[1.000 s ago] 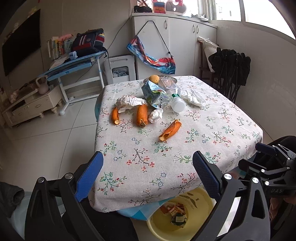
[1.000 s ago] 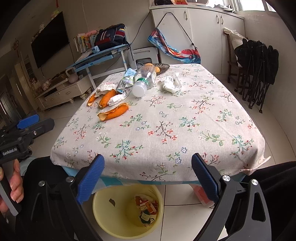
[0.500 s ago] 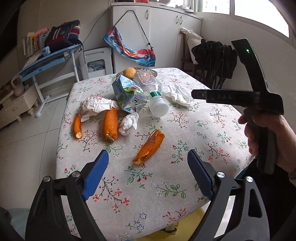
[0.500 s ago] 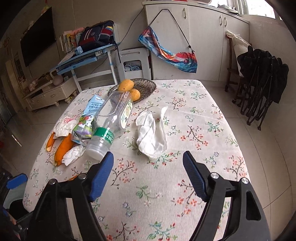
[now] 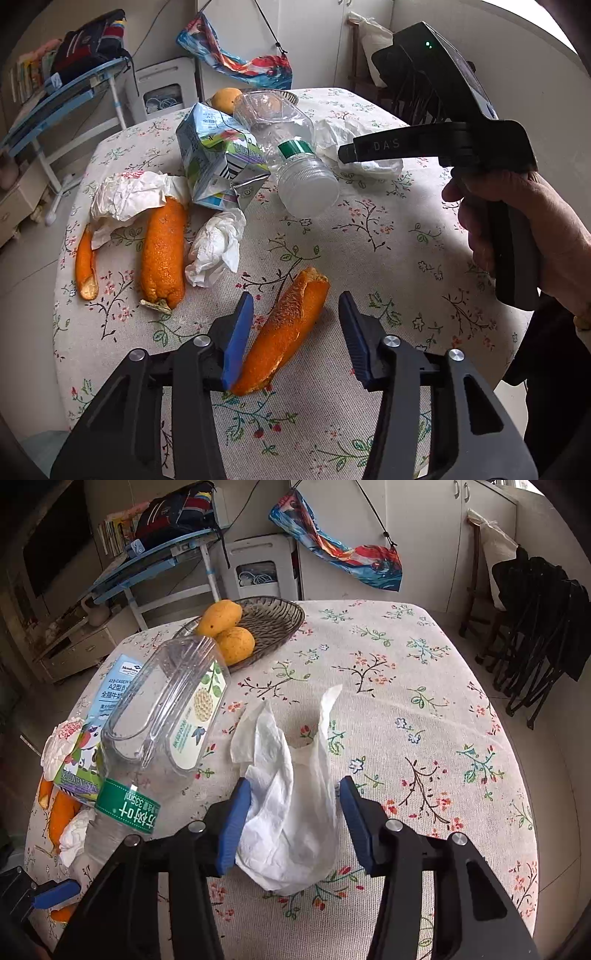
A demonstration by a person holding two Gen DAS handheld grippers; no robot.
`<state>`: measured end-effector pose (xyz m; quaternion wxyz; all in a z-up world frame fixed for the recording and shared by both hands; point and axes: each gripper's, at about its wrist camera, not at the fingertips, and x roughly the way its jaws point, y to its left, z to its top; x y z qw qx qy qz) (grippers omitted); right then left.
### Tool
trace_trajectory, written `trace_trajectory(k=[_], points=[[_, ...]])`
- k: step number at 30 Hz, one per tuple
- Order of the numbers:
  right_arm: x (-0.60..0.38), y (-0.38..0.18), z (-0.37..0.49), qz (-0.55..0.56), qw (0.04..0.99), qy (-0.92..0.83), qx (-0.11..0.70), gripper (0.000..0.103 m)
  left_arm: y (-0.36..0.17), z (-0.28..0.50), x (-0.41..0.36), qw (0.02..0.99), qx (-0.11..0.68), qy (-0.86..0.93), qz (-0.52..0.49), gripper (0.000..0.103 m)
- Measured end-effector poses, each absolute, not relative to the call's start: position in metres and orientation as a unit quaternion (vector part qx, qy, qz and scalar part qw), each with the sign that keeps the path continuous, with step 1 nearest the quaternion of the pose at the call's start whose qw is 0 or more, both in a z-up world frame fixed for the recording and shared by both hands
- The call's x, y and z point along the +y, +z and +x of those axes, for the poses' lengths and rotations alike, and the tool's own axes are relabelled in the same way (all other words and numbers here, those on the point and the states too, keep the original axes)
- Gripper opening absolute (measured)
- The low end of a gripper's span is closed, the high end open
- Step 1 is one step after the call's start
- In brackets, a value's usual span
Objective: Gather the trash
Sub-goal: 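Grasp a white tissue with the right tool while the left tool grasps an orange peel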
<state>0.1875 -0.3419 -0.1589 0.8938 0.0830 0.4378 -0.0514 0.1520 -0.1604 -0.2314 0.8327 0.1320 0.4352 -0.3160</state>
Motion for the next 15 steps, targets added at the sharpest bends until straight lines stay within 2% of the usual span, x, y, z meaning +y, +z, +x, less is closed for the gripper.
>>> trace_trajectory(k=[1,2,3,4,6,15], points=[[-0.341,-0.159,0.188,0.08,0.894,-0.05,0.438,0.043,-0.232,0.152,-0.162,0.833,0.434,-0.315,0.135,0.041],[-0.34,-0.158,0.189,0.076,0.894,-0.048,0.439,0.039,-0.232,0.153,-0.163,0.833,0.434,-0.313,0.139,0.034],[-0.339,-0.157,0.191,0.072,0.894,-0.046,0.44,0.03,-0.231,0.154,-0.164,0.833,0.435,-0.313,0.139,0.02],[-0.338,-0.157,0.191,0.069,0.894,-0.044,0.441,0.022,-0.231,0.155,-0.163,0.829,0.441,-0.317,0.13,0.019],[-0.335,-0.156,0.187,0.063,0.894,-0.042,0.441,0.014,-0.229,0.155,-0.16,0.826,0.447,-0.321,0.116,0.017],[-0.337,-0.136,0.133,0.106,0.901,-0.033,0.419,0.011,-0.203,0.125,-0.118,0.841,0.441,-0.309,0.052,0.017]])
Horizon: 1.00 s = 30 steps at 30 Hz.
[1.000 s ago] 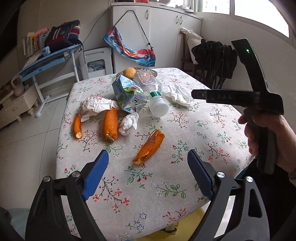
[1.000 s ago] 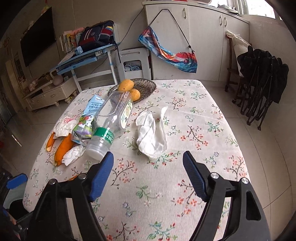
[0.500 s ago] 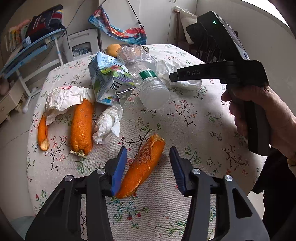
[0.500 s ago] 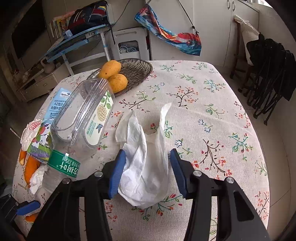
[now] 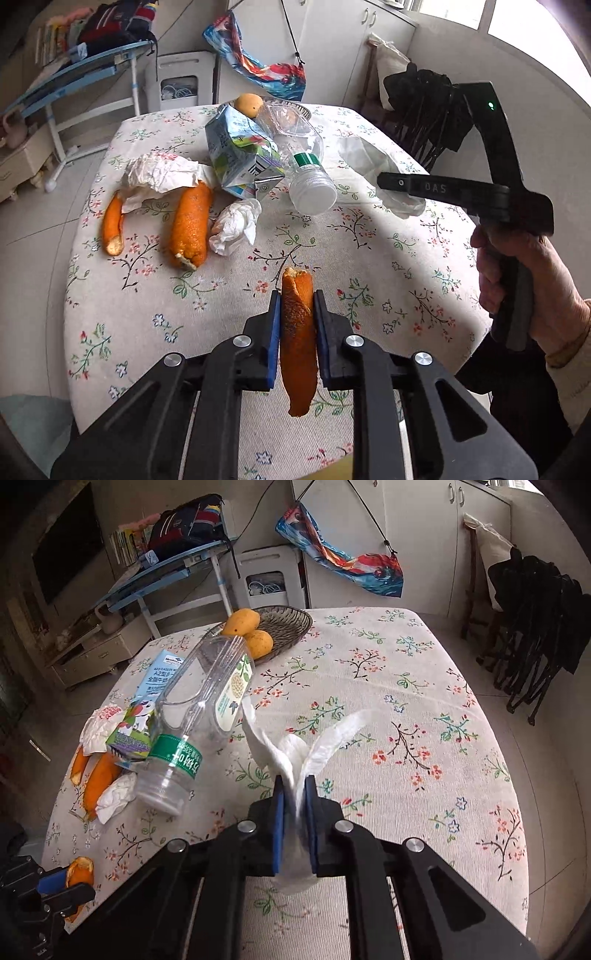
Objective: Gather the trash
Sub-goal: 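Grasp a white tissue with the right tool while the left tool grasps an orange peel, then lower both items over the yellow basin and open both tools to drop them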
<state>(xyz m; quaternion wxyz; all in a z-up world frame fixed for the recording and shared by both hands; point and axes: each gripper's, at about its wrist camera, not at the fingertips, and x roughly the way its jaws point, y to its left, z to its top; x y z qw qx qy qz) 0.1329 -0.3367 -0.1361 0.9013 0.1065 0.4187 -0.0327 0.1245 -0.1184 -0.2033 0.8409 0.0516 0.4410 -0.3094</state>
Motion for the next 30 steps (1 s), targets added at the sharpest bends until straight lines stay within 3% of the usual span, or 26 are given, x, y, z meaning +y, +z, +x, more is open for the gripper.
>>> trace_trajectory(k=[20,30], points=[[-0.248,-0.135,-0.019,0.085,0.907,0.075,0.405,0.012,-0.15,0.044,-0.063,0.886,0.383,-0.257,0.054,0.017],[-0.193,-0.163,-0.048,0.029,0.873,0.155,0.461,0.012,-0.131,0.019,-0.049,0.895,0.363,-0.254,0.05,0.017]])
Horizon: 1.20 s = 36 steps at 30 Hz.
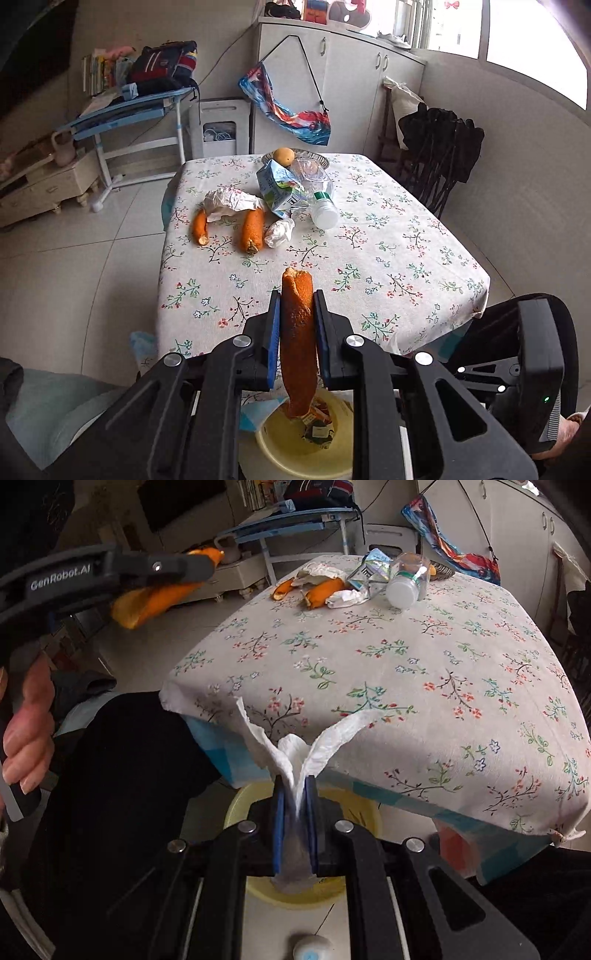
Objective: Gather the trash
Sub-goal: 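Lower both items over the yellow basin and open both tools to drop them, then withdraw both open tools from the basin toward the table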
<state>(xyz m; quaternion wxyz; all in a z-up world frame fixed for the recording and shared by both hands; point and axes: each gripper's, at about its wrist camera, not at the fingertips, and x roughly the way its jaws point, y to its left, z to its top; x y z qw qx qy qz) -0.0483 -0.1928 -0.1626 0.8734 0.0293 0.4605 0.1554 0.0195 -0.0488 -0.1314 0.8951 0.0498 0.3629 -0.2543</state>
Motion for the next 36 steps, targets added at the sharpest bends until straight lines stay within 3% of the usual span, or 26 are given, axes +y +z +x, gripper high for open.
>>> trace_trajectory(k=[4,6,11,22,28,31,33,36], points=[[-0.178,-0.179,-0.048,0.005,0.857,0.165,0.488,0.016,-0.128,0.014,-0.043,0.897,0.36,-0.254,0.043,0.017],[-0.176,-0.184,-0.048,0.002,0.854,0.16,0.495,0.03,-0.128,0.012,-0.041,0.896,0.361,-0.255,0.039,0.017],[-0.186,-0.181,-0.048,0.024,0.861,0.148,0.486,0.037,-0.128,0.005,-0.038,0.895,0.363,-0.256,0.036,0.017],[-0.234,-0.144,-0.058,0.081,0.919,0.047,0.384,0.065,-0.147,-0.018,-0.043,0.873,0.401,-0.275,0.042,0.017],[-0.255,-0.134,-0.06,0.12,0.93,0.009,0.348,0.066,-0.18,-0.029,-0.057,0.839,0.453,-0.293,0.067,0.018],[-0.258,-0.135,-0.06,0.127,0.93,0.005,0.346,0.066,-0.184,-0.032,-0.059,0.834,0.462,-0.293,0.072,0.03],[-0.259,-0.134,-0.061,0.128,0.93,0.004,0.344,0.067,-0.179,-0.034,-0.06,0.842,0.453,-0.282,0.077,0.049],[-0.259,-0.133,-0.063,0.125,0.932,0.005,0.339,0.067,-0.168,-0.038,-0.059,0.856,0.431,-0.272,0.088,0.056]])
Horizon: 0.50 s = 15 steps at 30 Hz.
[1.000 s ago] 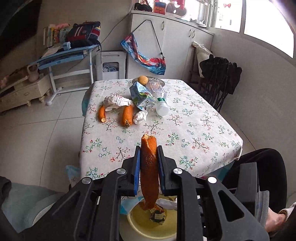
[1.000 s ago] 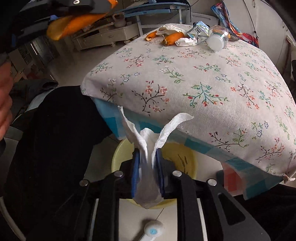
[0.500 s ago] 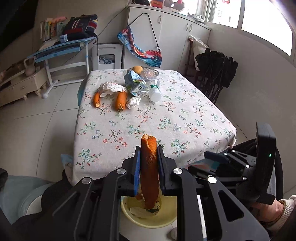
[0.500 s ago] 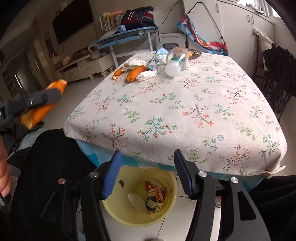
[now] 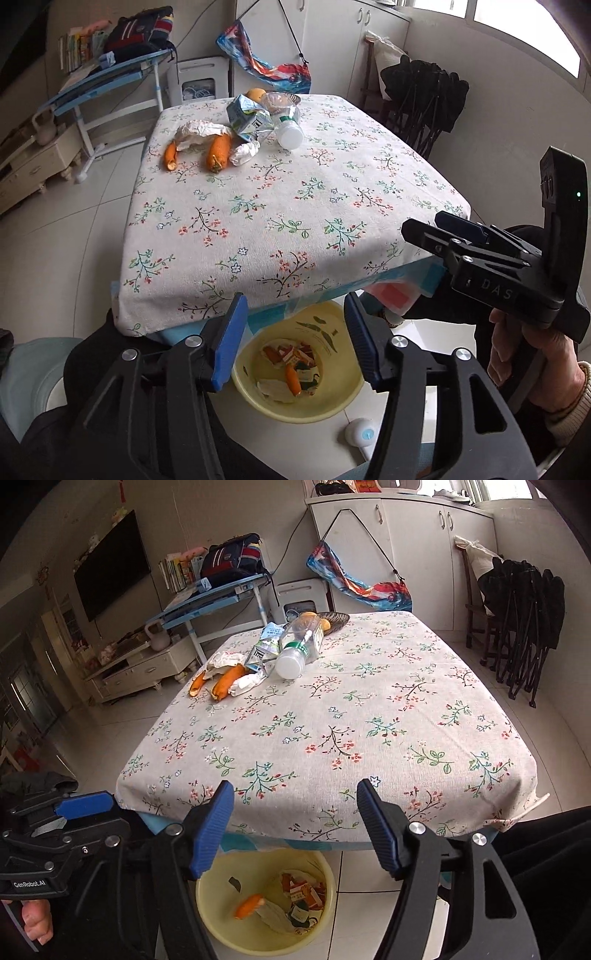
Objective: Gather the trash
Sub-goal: 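Withdraw both open tools from the basin toward the table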
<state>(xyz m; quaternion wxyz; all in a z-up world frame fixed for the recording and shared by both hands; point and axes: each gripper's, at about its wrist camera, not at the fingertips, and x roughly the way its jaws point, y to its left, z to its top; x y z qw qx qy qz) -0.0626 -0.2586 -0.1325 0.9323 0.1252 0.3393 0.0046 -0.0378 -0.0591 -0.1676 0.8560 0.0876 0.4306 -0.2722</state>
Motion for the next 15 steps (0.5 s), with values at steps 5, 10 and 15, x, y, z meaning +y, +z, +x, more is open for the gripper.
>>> trace_trajectory(k=[5,10,15], points=[[-0.256,-0.13,-0.066,0.121,0.936,0.008,0.33,0.067,-0.141,-0.048,-0.053,0.896,0.363,-0.237,0.1,0.078],[-0.253,-0.127,-0.07,0.117,0.941,0.009,0.318,0.077,-0.119,-0.052,-0.046,0.92,0.317,-0.203,0.106,0.087],[-0.252,-0.122,-0.075,0.109,0.949,0.0,0.296,0.086,-0.109,-0.052,-0.038,0.929,0.303,-0.188,0.096,0.09]])
